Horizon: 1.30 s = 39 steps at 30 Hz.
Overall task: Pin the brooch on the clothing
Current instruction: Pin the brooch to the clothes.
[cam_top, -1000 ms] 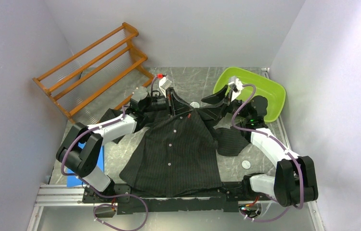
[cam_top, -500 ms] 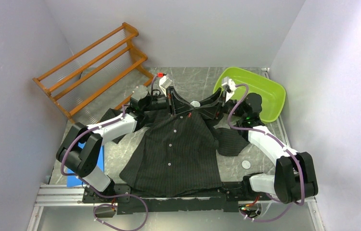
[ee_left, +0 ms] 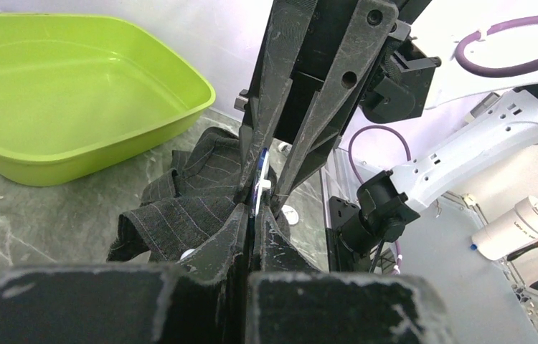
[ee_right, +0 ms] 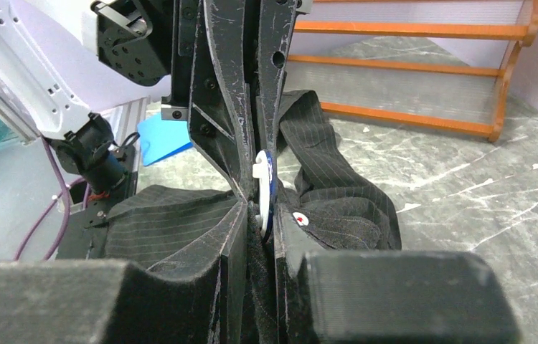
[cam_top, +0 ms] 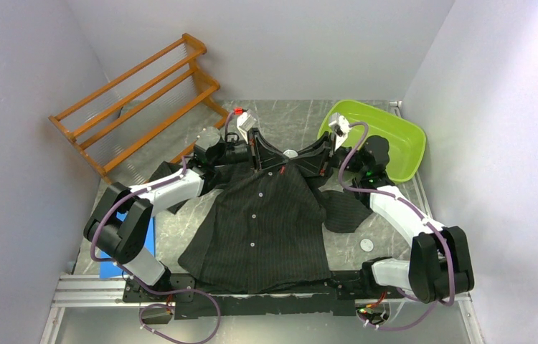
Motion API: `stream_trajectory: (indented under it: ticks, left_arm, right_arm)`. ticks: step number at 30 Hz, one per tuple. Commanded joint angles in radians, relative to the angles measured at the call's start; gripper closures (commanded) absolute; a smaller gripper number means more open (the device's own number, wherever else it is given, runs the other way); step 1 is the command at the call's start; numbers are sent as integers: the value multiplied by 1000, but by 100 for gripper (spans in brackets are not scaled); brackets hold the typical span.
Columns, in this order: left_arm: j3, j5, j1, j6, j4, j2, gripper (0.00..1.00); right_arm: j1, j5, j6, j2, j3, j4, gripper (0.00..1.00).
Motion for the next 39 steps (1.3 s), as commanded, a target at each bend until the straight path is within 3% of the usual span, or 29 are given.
stream_trajectory:
  ticks: [1, 13, 39]
  left_arm:
    - [47, 16, -19, 7, 8, -35, 97]
    - [73, 1, -41, 93, -109, -61, 97]
    - [25, -84, -74, 261, -203, -156, 97]
  right_arm:
    - [14, 50, -74, -2, 65, -63, 84]
    - [26, 162, -131, -7, 134, -285, 100]
    - [35, 389, 28, 23, 230, -484, 100]
